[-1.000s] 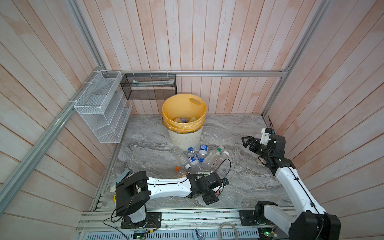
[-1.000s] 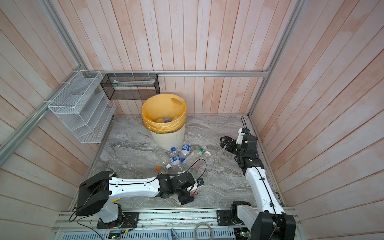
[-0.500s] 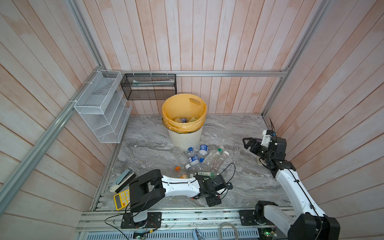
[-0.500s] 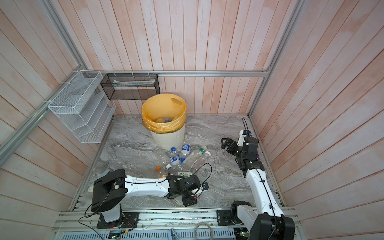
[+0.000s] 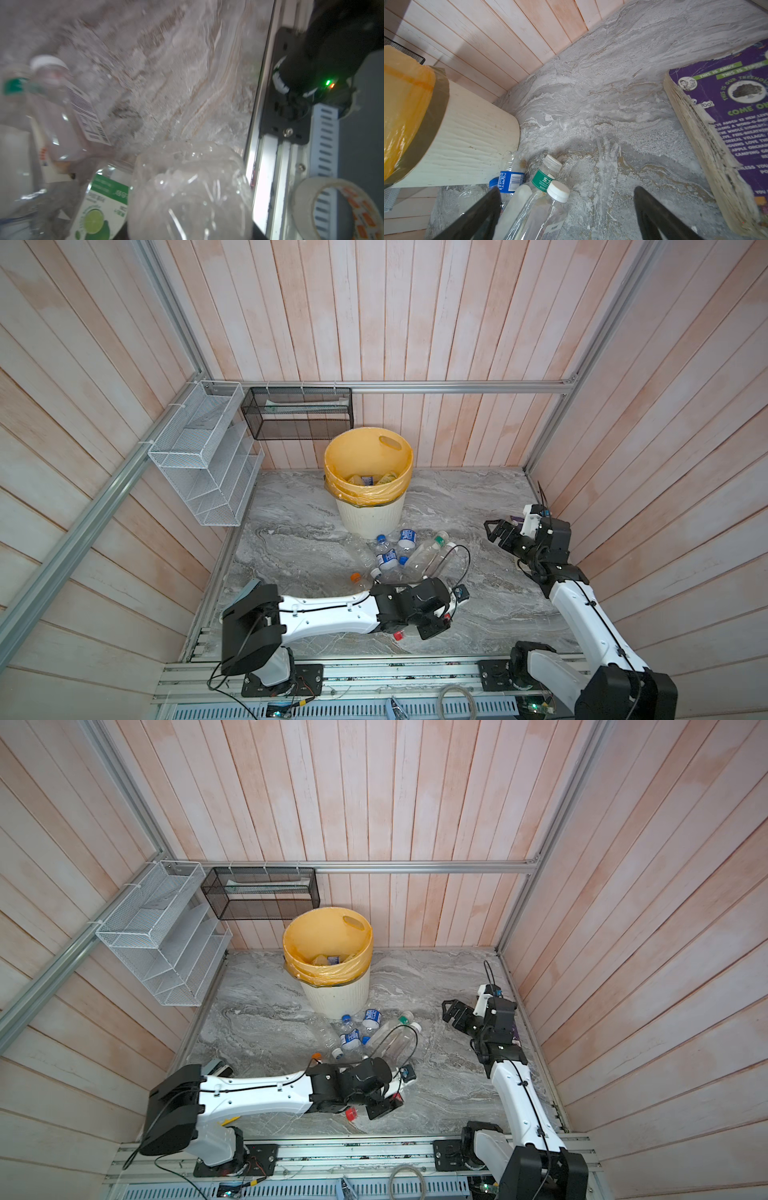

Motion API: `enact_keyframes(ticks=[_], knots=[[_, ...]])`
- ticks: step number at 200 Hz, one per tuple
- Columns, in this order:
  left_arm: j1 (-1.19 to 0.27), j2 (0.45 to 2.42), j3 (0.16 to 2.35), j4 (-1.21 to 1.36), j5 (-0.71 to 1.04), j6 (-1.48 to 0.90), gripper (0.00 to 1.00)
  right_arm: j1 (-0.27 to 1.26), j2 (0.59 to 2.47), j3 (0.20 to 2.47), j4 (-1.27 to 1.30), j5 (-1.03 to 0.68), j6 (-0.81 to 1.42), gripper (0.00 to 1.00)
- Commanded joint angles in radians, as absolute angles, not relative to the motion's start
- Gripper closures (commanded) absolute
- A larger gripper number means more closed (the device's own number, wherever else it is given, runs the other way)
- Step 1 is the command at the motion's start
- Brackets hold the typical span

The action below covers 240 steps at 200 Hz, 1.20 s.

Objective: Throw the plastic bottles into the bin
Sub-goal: 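Grasp the red-label bottle with the left gripper, then lift the red-label bottle with the left gripper over the bin, then release the bottle into the bin and withdraw the left gripper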

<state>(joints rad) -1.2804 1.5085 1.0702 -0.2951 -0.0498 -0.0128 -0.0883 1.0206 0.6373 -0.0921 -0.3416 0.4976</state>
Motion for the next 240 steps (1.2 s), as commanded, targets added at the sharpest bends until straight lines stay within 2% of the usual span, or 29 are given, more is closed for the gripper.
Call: enact_keyframes(ticks=[1, 26, 58, 87, 105, 125, 133, 150, 163, 188, 206, 240], knots=[[-1.281, 1.335, 1.069, -0.186, -0.262, -0.040, 0.43, -0.095, 1.009, 0.616, -0.068, -0.353, 0.500, 0.01], [-1.223, 1.144, 1.076, -0.060, -0.432, 0.069, 0.39, -0.097, 1.011, 0.598, -0.051, -0.354, 0.515, 0.01], [-1.018, 1.067, 1.180, 0.075, -0.383, 0.183, 0.39, -0.096, 1.008, 0.594, -0.036, -0.364, 0.534, 0.01], [-0.839, 1.184, 1.348, 0.119, -0.312, 0.211, 0.40, -0.096, 0.991, 0.595, -0.038, -0.372, 0.538, 0.01], [-0.720, 1.282, 1.429, 0.141, -0.233, 0.131, 0.40, -0.096, 0.976, 0.593, -0.044, -0.377, 0.541, 0.01], [-0.555, 1.492, 1.689, -0.115, -0.074, -0.067, 0.39, -0.097, 0.961, 0.596, -0.050, -0.385, 0.540, 0.01], [-0.519, 1.587, 1.820, -0.242, -0.023, -0.122, 0.35, -0.096, 0.959, 0.598, -0.055, -0.389, 0.537, 0.01], [-0.503, 1.730, 2.002, -0.410, -0.008, -0.135, 0.10, -0.096, 0.951, 0.606, -0.071, -0.390, 0.530, 0.01], [-0.500, 1.795, 2.097, -0.489, -0.037, -0.136, 0.01, -0.096, 0.948, 0.610, -0.079, -0.392, 0.528, 0.01], [-0.496, 1.861, 2.305, -0.656, -0.116, -0.165, 0.00, -0.095, 0.951, 0.627, -0.096, -0.392, 0.526, 0.01], [-0.527, 1.770, 2.225, -0.580, -0.199, -0.128, 0.00, -0.096, 0.950, 0.624, -0.099, -0.390, 0.529, 0.01], [-0.634, 1.474, 1.762, -0.252, -0.325, -0.008, 0.00, -0.095, 0.979, 0.615, -0.100, -0.399, 0.538, 0.01]])
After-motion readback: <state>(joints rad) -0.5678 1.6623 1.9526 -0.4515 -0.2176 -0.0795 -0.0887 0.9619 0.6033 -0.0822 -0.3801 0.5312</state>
